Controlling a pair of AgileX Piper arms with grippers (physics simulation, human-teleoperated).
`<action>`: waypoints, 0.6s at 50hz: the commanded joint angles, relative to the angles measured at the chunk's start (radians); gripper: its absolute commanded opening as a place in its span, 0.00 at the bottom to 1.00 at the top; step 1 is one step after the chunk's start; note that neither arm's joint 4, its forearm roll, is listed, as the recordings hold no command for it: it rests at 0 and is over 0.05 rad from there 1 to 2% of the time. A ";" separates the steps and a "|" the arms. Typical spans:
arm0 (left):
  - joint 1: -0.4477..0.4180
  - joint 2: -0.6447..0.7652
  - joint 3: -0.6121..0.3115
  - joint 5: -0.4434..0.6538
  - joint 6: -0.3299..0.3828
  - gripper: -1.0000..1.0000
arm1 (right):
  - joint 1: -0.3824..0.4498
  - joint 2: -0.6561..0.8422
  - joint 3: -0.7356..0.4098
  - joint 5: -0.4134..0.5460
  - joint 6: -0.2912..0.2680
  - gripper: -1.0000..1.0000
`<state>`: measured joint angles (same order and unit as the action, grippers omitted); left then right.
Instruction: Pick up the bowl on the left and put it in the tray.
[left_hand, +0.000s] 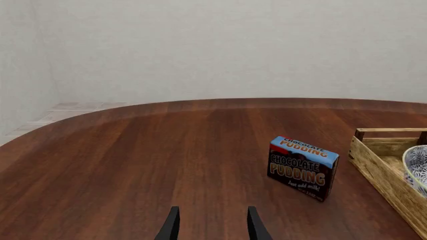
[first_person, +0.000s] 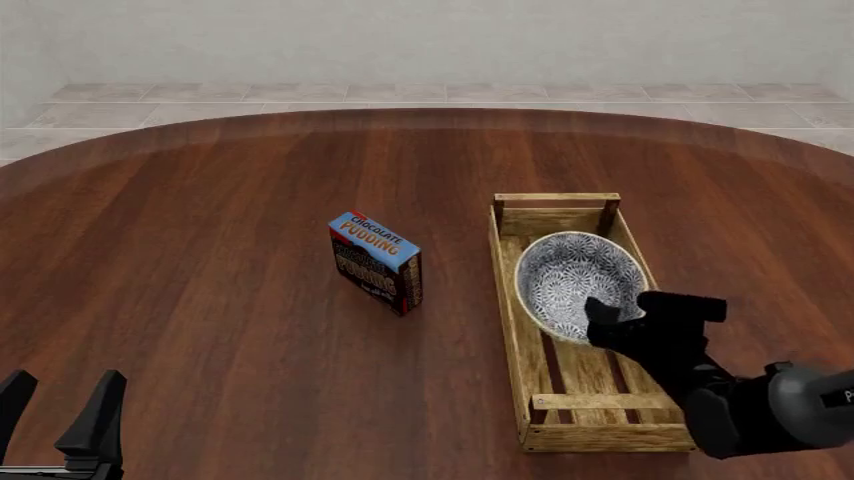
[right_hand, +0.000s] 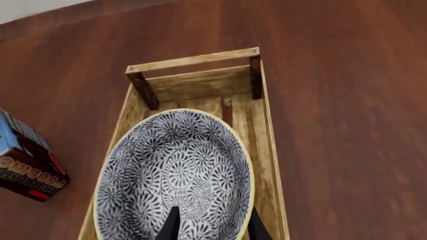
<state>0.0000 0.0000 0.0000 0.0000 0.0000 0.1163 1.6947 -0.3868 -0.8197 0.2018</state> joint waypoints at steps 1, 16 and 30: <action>0.000 0.000 0.000 0.000 0.000 1.00 | 0.018 0.001 0.023 0.007 -0.009 1.00; 0.000 0.000 0.000 0.000 0.000 1.00 | 0.020 -0.032 0.029 0.018 -0.018 1.00; 0.000 0.000 0.000 0.000 0.000 1.00 | 0.013 -0.130 0.048 0.051 -0.036 1.00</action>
<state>0.0000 0.0000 0.0000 0.0000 0.0000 0.1307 1.6164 -0.3512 -0.7874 0.1750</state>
